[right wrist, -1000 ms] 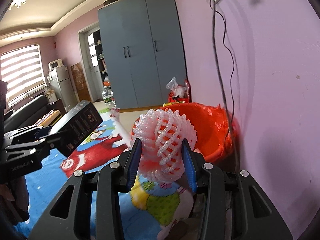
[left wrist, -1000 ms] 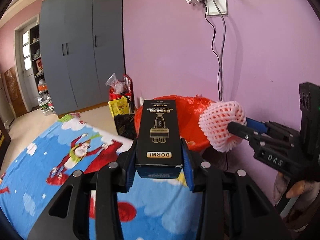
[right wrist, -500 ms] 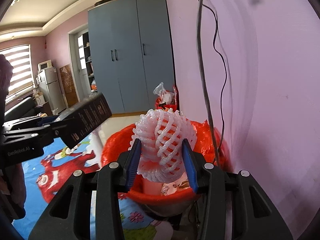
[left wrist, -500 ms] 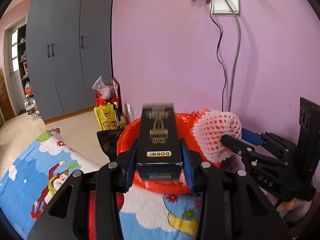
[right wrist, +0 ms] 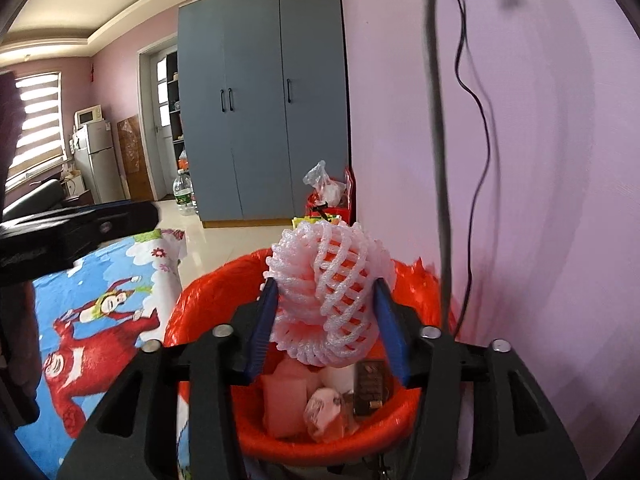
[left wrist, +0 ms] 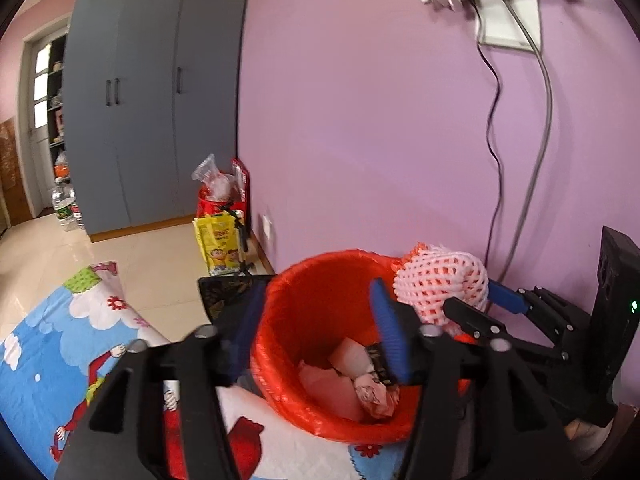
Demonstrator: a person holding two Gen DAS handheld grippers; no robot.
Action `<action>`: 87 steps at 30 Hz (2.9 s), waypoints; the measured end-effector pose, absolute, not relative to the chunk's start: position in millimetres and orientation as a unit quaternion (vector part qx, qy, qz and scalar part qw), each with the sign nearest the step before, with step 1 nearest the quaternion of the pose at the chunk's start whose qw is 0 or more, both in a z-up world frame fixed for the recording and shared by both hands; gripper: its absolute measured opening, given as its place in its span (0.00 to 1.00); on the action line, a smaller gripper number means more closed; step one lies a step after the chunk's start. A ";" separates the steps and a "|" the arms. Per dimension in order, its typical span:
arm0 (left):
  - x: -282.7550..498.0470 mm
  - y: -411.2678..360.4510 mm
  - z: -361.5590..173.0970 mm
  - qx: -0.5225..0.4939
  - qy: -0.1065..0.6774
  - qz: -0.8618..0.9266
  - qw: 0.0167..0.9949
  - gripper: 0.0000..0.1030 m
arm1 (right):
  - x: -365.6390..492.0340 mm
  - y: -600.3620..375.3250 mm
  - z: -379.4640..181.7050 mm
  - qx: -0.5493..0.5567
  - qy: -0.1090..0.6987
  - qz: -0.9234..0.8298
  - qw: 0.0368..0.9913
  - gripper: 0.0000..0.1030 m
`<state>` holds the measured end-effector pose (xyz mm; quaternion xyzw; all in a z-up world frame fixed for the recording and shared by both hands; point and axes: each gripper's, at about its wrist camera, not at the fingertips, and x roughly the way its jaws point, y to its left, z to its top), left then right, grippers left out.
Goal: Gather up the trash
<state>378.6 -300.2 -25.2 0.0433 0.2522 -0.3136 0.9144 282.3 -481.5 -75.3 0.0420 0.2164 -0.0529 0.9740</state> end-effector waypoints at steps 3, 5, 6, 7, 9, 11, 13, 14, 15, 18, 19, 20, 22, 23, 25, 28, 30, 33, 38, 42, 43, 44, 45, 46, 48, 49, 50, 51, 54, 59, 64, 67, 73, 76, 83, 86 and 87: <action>379.0 -285.7 -25.5 0.036 0.256 -0.291 0.921 0.67 | 293.0 -477.9 -70.3 0.038 0.207 -0.046 0.977 0.83; 374.5 -270.4 -24.5 0.030 0.257 -0.266 0.929 0.74 | 296.5 -474.2 -68.7 0.030 0.205 -0.050 0.977 0.83; 370.8 -263.0 -23.4 0.027 0.253 -0.257 0.932 0.77 | 296.1 -471.9 -67.6 0.024 0.205 -0.052 0.977 0.83; 364.2 -253.7 -22.1 0.028 0.247 -0.247 0.937 0.81 | 293.5 -470.6 -67.2 0.020 0.204 -0.052 0.977 0.83; 350.8 -239.6 -19.6 0.039 0.235 -0.229 0.944 0.87 | 284.5 -466.5 -64.4 0.020 0.201 -0.050 0.978 0.83; 338.0 -227.3 -17.1 0.046 0.228 -0.213 0.949 0.91 | 270.7 -461.8 -60.6 0.023 0.200 -0.049 0.978 0.83; 326.0 -217.6 -15.7 0.049 0.225 -0.201 0.952 0.95 | 257.3 -456.8 -55.6 0.020 0.196 -0.049 0.979 0.83; 317.6 -212.8 -13.9 0.051 0.223 -0.198 0.953 0.95 | 246.6 -453.3 -51.1 0.019 0.193 -0.047 0.980 0.83; 311.1 -209.6 -12.7 0.055 0.221 -0.197 0.954 0.95 | 237.1 -451.1 -46.5 0.020 0.192 -0.045 0.980 0.83; 279.3 -205.9 -3.6 0.078 0.201 -0.201 0.956 0.95 | 203.3 -441.4 -35.4 0.022 0.189 -0.039 0.981 0.83; 266.9 -205.0 0.6 0.081 0.194 -0.206 0.956 0.95 | 195.6 -439.9 -33.0 0.022 0.190 -0.037 0.981 0.83; 258.6 -204.2 3.6 0.079 0.190 -0.212 0.955 0.95 | 180.8 -435.6 -30.2 0.019 0.192 -0.035 0.980 0.83; 239.8 -203.3 9.9 0.071 0.183 -0.227 0.954 0.95 | 159.2 -432.4 -28.5 0.020 0.200 -0.035 0.979 0.83; 232.5 -203.5 12.4 0.066 0.182 -0.232 0.953 0.95 | 152.6 -431.3 -28.6 0.021 0.206 -0.035 0.978 0.83; 221.8 -204.4 14.9 0.056 0.193 -0.241 0.949 0.95 | 136.4 -426.0 -29.5 0.020 0.220 -0.043 0.974 0.83; 211.7 -209.7 13.8 0.051 0.214 -0.239 0.946 0.95 | 118.1 -423.8 -30.6 0.017 0.235 -0.052 0.970 0.83; 203.0 -213.6 12.3 0.063 0.219 -0.225 0.947 0.95 | 109.6 -424.2 -28.2 0.017 0.236 -0.063 0.970 0.83; 193.9 -214.7 9.2 0.063 0.222 -0.230 0.945 0.95 | 100.1 -428.2 -22.7 0.017 0.232 -0.072 0.970 0.83; 180.1 -217.5 8.5 0.071 0.215 -0.233 0.946 0.95 | 97.7 -424.3 -15.9 0.000 0.248 -0.084 0.965 0.83; 174.0 -221.2 7.9 0.073 0.213 -0.232 0.946 0.95 | 97.3 -418.8 -13.2 -0.003 0.251 -0.088 0.964 0.83; 172.5 -221.4 7.5 0.074 0.211 -0.230 0.947 0.95 | 97.4 -418.1 -13.1 -0.004 0.251 -0.089 0.964 0.83; 171.6 -221.5 7.2 0.075 0.211 -0.229 0.947 0.95 | 96.9 -417.5 -12.7 -0.005 0.252 -0.090 0.963 0.83; 171.0 -221.7 6.7 0.076 0.210 -0.229 0.947 0.95 | 96.4 -417.3 -12.2 -0.006 0.252 -0.093 0.963 0.83; 170.0 -221.4 5.7 0.077 0.210 -0.226 0.948 0.95 | 96.2 -417.3 -11.7 -0.005 0.252 -0.095 0.963 0.83; 169.8 -220.5 4.3 0.079 0.210 -0.221 0.949 0.95 | 95.5 -417.2 -9.8 -0.003 0.251 -0.097 0.963 0.83; 169.4 -219.9 2.7 0.079 0.212 -0.220 0.949 0.95 | 95.5 -417.0 -9.3 -0.002 0.251 -0.098 0.963 0.83; 168.9 -218.9 2.2 0.078 0.212 -0.219 0.949 0.95 | 94.9 -416.3 -8.3 -0.002 0.248 -0.100 0.963 0.83; 168.7 -218.2 0.8 0.076 0.213 -0.216 0.950 0.95 | 93.7 -415.8 -6.7 0.000 0.244 -0.102 0.964 0.83; 167.7 -216.4 -1.3 0.069 0.215 -0.213 0.950 0.95 | 88.9 -415.2 -1.8 0.012 0.224 -0.101 0.969 0.83; 165.4 -210.8 1.2 0.054 0.205 -0.203 0.956 0.95 | 81.3 -414.5 6.3 0.014 0.194 -0.099 0.976 0.83; 165.2 -209.4 2.6 0.052 0.203 -0.203 0.956 0.95 | 81.4 -413.3 4.7 0.013 0.194 -0.094 0.976 0.83; 164.9 -210.3 2.9 0.053 0.203 -0.204 0.956 0.95 | 81.9 -409.6 2.8 0.009 0.196 -0.085 0.977 0.83; 162.2 -213.4 2.7 0.059 0.203 -0.210 0.955 0.95 | 82.5 -408.1 0.8 0.007 0.197 -0.082 0.977 0.83; 160.6 -215.5 2.2 0.062 0.203 -0.213 0.954 0.95 | 81.8 -410.0 1.2 0.010 0.198 -0.084 0.977 0.83; 158.9 -216.1 0.9 0.063 0.206 -0.218 0.952 0.95 | 79.4 -411.9 -1.2 0.013 0.203 -0.087 0.975 0.83; 159.0 -216.0 0.2 0.063 0.208 -0.219 0.951 0.95 | 79.7 -412.0 -2.1 0.013 0.204 -0.087 0.975 0.83; 159.1 -215.7 -0.4 0.063 0.209 -0.219 0.951 0.95 | 79.7 -412.0 -2.1 0.013 0.204 -0.087 0.975 0.83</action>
